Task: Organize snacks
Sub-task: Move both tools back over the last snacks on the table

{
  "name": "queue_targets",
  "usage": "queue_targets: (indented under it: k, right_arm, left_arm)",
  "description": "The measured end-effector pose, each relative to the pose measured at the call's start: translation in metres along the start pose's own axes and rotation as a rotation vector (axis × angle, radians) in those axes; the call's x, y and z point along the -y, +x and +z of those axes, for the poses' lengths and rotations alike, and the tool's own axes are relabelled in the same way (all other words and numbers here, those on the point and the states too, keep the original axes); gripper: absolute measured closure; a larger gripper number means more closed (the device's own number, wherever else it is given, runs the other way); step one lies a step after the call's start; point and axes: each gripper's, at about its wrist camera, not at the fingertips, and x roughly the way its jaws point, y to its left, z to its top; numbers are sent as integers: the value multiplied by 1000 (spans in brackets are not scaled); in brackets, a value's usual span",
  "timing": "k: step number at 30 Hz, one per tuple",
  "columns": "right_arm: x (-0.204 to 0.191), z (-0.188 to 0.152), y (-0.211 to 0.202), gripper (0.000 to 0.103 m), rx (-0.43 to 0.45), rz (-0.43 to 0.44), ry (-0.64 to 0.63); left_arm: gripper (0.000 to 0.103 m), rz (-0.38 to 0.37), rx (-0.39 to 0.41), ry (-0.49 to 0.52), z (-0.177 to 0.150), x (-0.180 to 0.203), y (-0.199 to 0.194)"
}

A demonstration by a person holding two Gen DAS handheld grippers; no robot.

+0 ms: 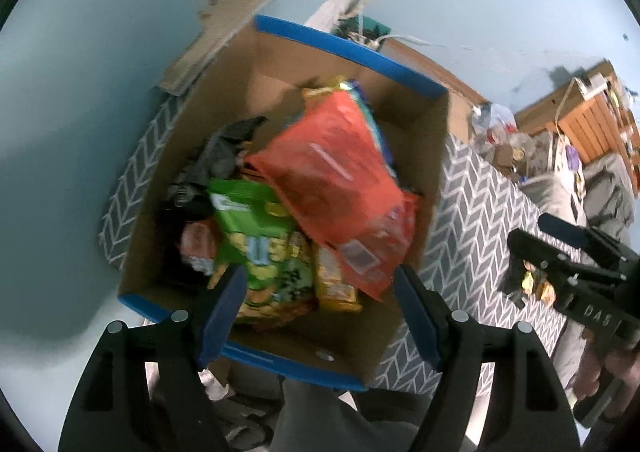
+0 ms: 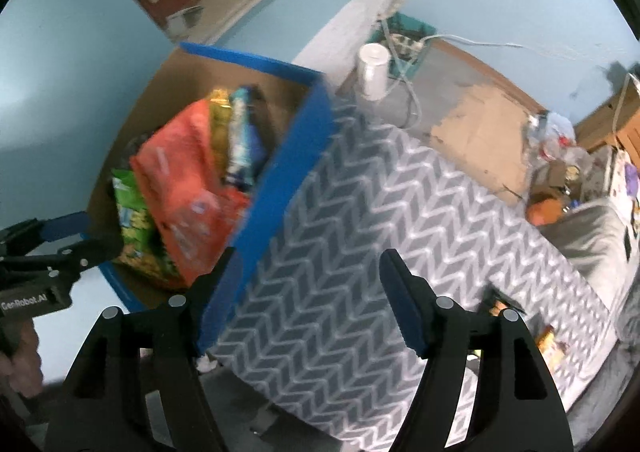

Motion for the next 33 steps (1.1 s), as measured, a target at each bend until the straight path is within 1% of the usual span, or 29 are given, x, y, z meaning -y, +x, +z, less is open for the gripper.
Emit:
queue_targets:
  k: [7, 13, 19, 24, 27, 33]
  right_arm:
    - [59, -20, -16, 31, 4, -55, 83]
    - [111, -42, -23, 31, -12, -88, 151]
    - [170, -64, -22, 31, -30, -96, 215]
    - [211, -80, -16, 31, -46, -120, 228]
    - [234, -89, -12, 31, -55, -119, 231]
    - [274, -103, 0, 31, -83, -107, 221]
  left_arm:
    - [26, -14, -16, 93, 1, 43, 5]
    - [26, -27, -32, 191, -1, 90, 9]
    - [26, -24, -51, 282, -4, 141, 22]
    - [26, -29, -76, 324, -8, 176, 37]
    - [26, -34, -86, 346, -11, 197, 49]
    - [26, -19, -120, 377, -19, 230, 76]
